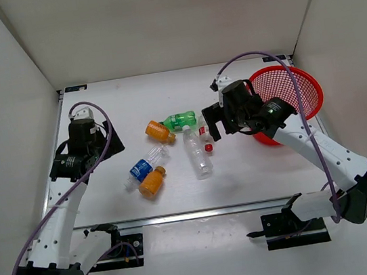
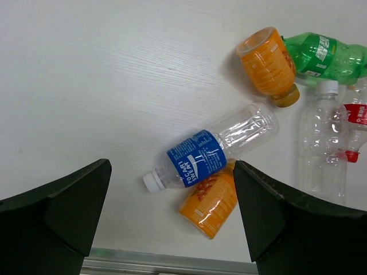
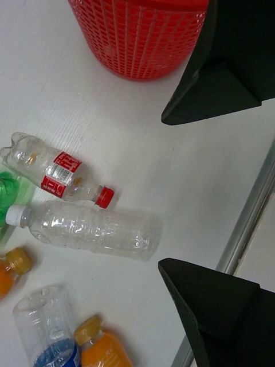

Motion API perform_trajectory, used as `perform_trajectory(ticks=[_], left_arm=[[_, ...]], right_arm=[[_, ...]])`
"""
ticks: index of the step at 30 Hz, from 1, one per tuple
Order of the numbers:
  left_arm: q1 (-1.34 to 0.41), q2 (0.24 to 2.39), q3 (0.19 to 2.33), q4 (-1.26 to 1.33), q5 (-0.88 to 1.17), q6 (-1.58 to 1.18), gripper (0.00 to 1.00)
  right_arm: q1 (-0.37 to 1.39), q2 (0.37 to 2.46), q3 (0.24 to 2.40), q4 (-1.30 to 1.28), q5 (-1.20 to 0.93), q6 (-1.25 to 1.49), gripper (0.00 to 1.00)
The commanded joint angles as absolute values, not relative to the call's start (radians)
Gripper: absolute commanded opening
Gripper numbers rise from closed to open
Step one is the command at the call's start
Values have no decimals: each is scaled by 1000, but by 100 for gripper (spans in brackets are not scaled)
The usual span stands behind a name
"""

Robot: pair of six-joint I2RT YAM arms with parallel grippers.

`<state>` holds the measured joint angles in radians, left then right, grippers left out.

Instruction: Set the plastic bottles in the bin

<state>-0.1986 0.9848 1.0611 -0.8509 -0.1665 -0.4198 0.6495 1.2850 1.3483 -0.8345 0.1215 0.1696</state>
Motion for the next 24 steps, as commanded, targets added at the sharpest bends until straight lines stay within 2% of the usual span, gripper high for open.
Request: perform_trajectory(ticks=[1,6,10,16,20,24], left_arm=[[-189,939,1060,-876,-189,-428,98],[-224,864,965,-804,-80,-448,99],[-274,809,875,-775,-32,-482,98],[-354,750,785,-768,-28,-512,98],[-367,739,776,-811,-44,-491,99],[-353,744,775,-812,-63,-469,98]], right_arm=[[682,1304,1361,-785,135,126,99],[779,1391,1362,-707,236,75,99],[724,1494,1410,-664,158,100,99],[664,1624,1391,-537,207,173,99],[595,1738,1425,-528,206,264,92],[571,1785,1393,-408,173,296,80]])
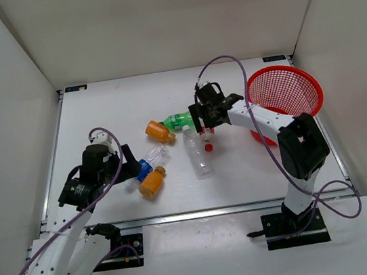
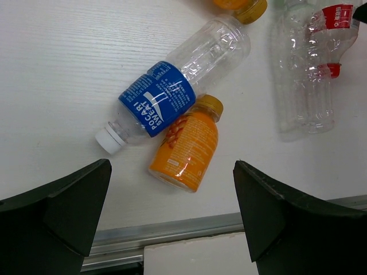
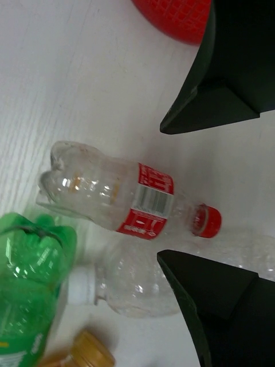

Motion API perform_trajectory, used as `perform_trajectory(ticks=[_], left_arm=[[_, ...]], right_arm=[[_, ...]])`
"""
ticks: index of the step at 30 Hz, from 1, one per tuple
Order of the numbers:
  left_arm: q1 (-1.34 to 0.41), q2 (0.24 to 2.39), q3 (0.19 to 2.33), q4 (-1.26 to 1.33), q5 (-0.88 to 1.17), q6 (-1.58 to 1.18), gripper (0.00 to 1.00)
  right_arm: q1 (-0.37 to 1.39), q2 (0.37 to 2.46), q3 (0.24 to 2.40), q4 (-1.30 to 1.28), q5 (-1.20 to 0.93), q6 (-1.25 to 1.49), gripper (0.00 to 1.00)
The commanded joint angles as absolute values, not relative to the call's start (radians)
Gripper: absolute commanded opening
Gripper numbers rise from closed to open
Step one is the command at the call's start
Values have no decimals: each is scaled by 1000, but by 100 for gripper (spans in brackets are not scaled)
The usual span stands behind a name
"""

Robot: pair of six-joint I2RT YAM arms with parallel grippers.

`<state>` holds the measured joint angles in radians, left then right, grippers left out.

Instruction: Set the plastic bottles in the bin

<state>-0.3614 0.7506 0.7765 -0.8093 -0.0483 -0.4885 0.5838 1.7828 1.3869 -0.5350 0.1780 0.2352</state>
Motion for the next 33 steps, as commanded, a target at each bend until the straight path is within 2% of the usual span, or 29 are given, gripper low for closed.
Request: perform_trajectory(ticks=[1,7,8,10,14,17,25,33], left_arm=[[-353,755,773,-813,-52,-457,99],[-350,772,765,-778,-31,-459,98],[-347,773,767,-778,-32,-456,98],[-351,762,759,-770,-34,-460,99],[-342,778,759,-759,-28,-449,99],[-348,798,767,-753,-37,-440,99],[-339,814,781,-709,-37,-434,99],[-360,883,788,-666,-5,-407,99]], right_arm=[[571,1819,1410,-407,189,313,78],[551,1934,1425,-364,189,365,72],[551,1951,1422,-362,193,374,66],[545,1966,1408,-365,186,408,61],[537,1962,1355,-308,193,420,55],[534,1953,1365,-322,207,425,33],[532,1774,1368,-336,236,355,3],[563,1525,1483,-345,210,200,0]])
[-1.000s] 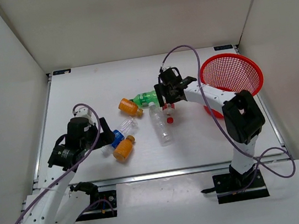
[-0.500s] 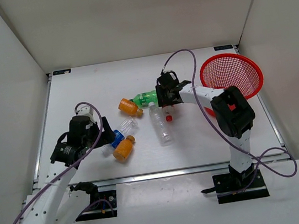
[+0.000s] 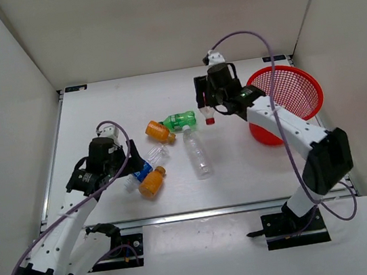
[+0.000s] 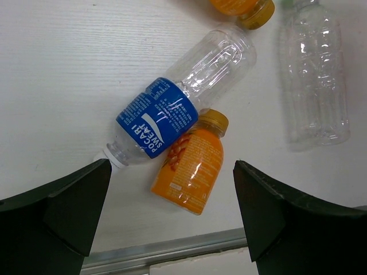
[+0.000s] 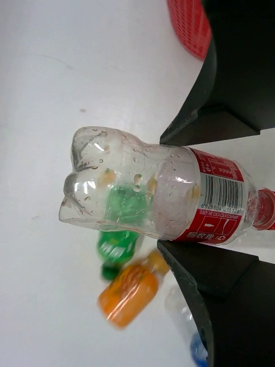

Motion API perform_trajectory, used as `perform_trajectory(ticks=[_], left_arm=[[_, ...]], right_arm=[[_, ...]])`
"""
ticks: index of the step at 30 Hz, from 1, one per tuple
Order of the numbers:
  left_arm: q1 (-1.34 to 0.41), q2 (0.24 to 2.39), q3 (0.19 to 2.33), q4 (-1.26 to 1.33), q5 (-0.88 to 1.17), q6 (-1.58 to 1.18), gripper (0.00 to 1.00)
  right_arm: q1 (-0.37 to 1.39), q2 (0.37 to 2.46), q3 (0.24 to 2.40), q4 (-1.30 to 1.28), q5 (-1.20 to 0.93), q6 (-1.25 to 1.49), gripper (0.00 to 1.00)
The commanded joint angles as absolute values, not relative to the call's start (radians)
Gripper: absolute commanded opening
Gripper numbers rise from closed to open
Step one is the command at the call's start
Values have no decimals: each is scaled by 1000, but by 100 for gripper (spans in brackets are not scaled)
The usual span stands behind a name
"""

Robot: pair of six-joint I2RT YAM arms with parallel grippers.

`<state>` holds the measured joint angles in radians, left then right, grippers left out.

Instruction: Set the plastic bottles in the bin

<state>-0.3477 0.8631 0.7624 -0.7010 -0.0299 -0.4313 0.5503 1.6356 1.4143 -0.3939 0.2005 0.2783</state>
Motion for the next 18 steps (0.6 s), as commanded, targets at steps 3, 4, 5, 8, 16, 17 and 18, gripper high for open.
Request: perform_trajectory(ticks=[3,4,5,8,16,17,18], left_arm=[[-373,916,801,-660,-3,-385,99],[-376,934,801,-660,-5,-379,99],[-379,945,814,-673,11,-370,99],[-428,1009,819,-626,40,-376,99],[-598,1238,949,-615,48,-327,99],[-592,1249,954,-618,57,-322,99],[-597,1250,957,-621,52,-319,98]], right_arm=[[542,1438,1508,-365,253,126,1],[537,1413,1512,-371,288,97,1],[517,1390,1511,-383,319,69,1],[424,1312,1454,-373,334,26,2],[2,1218,1255,-348,48,64,12],[-24,1226,1241,-357,38,66,23],[-46,1230,1235,-371,55,77,38]])
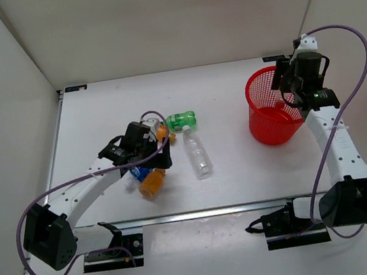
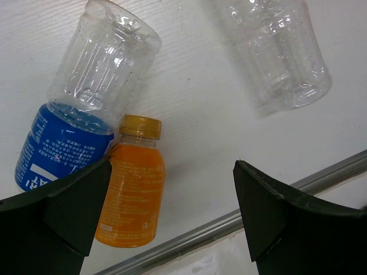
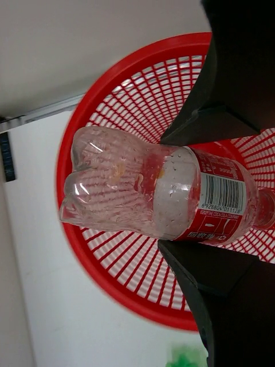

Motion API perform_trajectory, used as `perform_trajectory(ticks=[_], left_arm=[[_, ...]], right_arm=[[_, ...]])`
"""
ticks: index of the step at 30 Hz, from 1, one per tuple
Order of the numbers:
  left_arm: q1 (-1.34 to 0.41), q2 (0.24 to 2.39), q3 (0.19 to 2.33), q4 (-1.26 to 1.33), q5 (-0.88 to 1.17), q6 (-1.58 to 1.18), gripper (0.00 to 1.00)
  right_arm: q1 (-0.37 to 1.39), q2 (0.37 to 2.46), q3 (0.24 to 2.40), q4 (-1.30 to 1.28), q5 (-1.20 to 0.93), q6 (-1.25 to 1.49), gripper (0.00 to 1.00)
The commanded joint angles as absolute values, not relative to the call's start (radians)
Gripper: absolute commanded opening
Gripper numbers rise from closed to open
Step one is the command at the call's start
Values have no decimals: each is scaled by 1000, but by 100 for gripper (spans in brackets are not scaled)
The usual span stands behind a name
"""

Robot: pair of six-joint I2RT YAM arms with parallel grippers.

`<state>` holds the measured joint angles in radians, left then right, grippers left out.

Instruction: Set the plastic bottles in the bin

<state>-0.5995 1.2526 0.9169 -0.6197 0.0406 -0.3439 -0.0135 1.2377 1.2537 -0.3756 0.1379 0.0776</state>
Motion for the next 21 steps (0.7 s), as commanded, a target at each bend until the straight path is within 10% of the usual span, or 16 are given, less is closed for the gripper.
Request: perform_trajectory(ticks=[1,4,21], left_arm=[[-607,1258,968,-621,51,-327,99],[-629,1281,997,-614,63,-321,99],[-830,1773,1406,-564,-69,-569,99]], right_arm=[[-52,1233,1217,-385,64,75,48],[-72,1214,1197,-400,63,77,97],[-127,930,1216,-592,169,84,99]])
